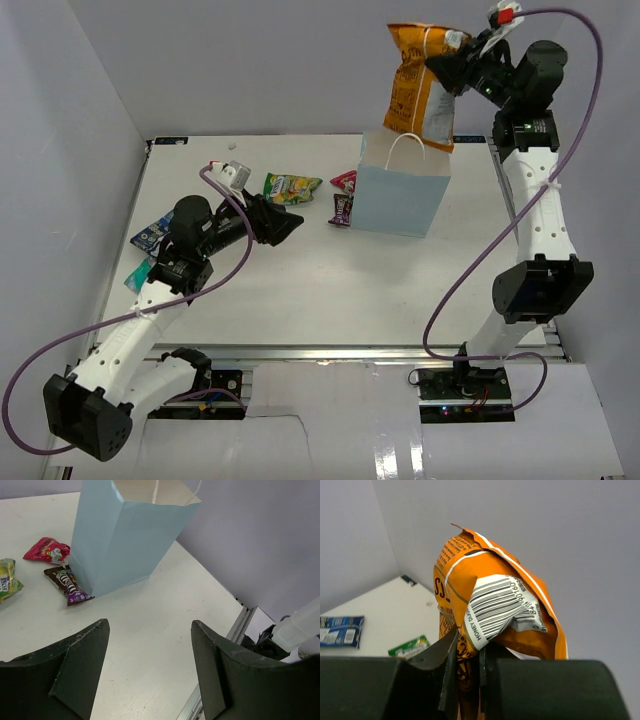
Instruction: Place the snacks into the paper bag
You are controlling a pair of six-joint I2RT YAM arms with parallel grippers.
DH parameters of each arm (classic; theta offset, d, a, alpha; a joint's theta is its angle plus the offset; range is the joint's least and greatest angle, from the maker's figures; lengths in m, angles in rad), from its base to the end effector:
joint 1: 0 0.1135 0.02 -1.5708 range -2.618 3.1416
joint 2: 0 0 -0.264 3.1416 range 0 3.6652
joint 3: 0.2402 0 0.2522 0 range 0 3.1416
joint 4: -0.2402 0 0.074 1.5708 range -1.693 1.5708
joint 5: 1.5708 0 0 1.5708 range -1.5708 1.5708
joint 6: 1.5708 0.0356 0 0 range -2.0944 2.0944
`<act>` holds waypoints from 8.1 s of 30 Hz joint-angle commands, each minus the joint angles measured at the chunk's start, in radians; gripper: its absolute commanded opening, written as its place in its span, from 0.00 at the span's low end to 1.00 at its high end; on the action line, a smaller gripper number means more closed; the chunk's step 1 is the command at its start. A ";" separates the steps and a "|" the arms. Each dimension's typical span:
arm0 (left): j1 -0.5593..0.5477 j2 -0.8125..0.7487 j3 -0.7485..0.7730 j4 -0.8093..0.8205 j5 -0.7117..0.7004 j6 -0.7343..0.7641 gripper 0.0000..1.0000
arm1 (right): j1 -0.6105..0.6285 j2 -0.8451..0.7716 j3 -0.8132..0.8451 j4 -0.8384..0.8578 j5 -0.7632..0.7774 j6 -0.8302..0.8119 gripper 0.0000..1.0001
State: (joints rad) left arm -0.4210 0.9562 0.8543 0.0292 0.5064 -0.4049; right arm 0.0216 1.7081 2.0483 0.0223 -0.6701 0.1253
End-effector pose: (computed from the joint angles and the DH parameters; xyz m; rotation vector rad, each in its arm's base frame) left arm 0.1959 -0.1067 0.3563 0.4208 1.6891 -1.0326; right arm 0.3618 0.0299 0.5494 -0.5275 1.1963 0.5295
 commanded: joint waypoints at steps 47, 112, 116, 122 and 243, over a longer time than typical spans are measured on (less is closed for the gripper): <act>0.106 1.214 0.775 -0.391 -0.646 -0.988 0.70 | -0.180 -0.406 -0.642 -0.453 -0.290 -0.501 0.95; 0.021 -0.122 -0.011 0.016 -0.005 -0.095 0.95 | 0.249 -0.252 -0.365 -0.036 -0.468 0.017 0.14; 0.022 -0.054 0.064 -0.170 -0.075 -0.069 0.96 | 0.109 -0.185 -0.162 -0.036 -0.425 0.014 0.14; 0.024 -0.039 0.034 -0.187 -0.123 -0.097 0.96 | -0.047 -0.081 -0.013 -0.050 -0.248 -0.084 0.18; 0.309 -0.172 -0.308 -0.156 0.394 0.000 0.00 | 0.738 0.045 -0.422 -0.271 0.212 0.017 0.90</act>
State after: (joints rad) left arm -0.1028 0.8471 0.5545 -0.1085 0.8936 -0.4473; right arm 0.7593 1.7451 1.5520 -0.3271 -0.3824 0.1055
